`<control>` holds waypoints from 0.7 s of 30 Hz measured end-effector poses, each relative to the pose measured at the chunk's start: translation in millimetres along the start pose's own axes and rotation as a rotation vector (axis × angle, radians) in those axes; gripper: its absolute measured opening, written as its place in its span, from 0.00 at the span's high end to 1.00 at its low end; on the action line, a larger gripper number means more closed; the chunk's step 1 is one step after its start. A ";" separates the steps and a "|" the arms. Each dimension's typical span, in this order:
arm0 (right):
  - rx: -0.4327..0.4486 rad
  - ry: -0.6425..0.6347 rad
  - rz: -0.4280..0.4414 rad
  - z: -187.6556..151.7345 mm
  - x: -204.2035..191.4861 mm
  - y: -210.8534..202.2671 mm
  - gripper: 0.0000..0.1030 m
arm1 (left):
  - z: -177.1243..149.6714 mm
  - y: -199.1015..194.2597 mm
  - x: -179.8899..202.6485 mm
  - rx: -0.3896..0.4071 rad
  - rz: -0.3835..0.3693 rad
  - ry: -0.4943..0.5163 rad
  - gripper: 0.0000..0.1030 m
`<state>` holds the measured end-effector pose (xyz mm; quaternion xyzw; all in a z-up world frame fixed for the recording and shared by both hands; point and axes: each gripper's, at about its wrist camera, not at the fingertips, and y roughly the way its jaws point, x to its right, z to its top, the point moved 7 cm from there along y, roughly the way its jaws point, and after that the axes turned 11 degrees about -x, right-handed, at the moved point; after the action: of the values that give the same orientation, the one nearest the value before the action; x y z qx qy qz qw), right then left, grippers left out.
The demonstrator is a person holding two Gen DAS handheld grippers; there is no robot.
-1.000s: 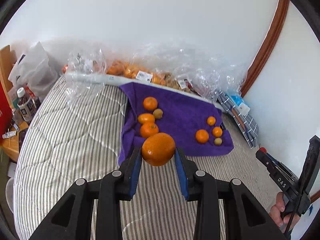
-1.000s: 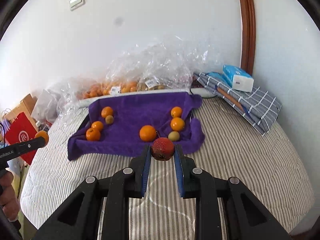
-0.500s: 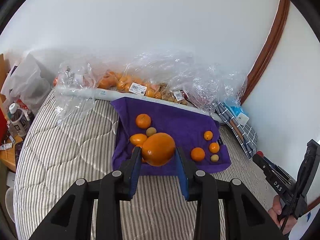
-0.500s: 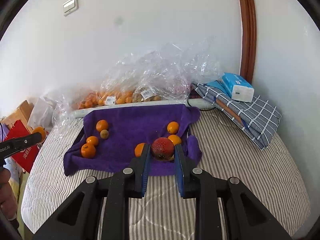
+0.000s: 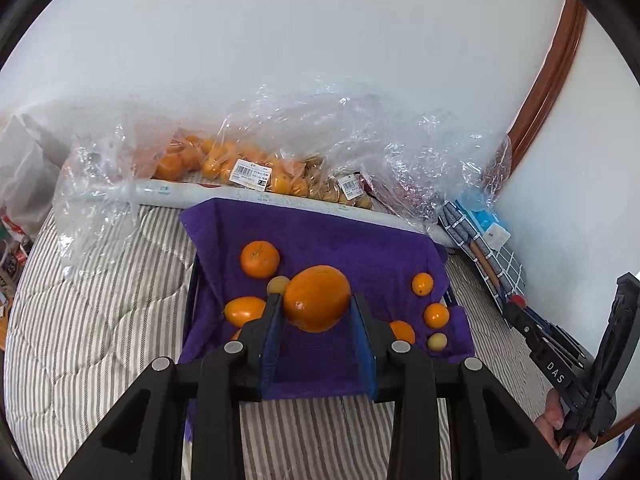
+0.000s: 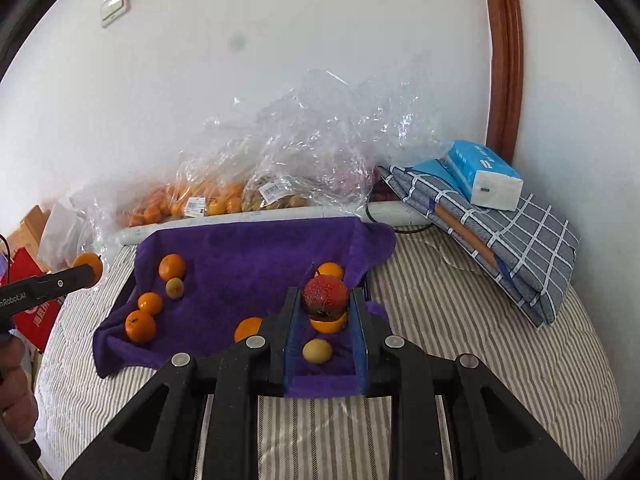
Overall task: Organize fruits
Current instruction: 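Lift and carry the red fruit and orange over the purple towel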
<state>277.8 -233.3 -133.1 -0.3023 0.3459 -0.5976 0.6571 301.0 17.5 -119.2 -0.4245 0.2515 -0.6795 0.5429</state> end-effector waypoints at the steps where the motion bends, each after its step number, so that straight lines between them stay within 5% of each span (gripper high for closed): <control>1: 0.005 -0.003 -0.006 2.8 2.0 3.2 0.77 | 2.4 4.0 -0.2 -0.003 0.002 -0.001 0.69; 21: -0.075 -0.043 0.077 9.1 -10.0 87.8 0.77 | 10.3 85.3 5.0 -0.106 0.013 0.058 0.69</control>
<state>335.3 -214.5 -198.1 -0.3258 0.3653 -0.5518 0.6752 354.2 -10.3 -180.8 -0.4313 0.3056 -0.6738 0.5163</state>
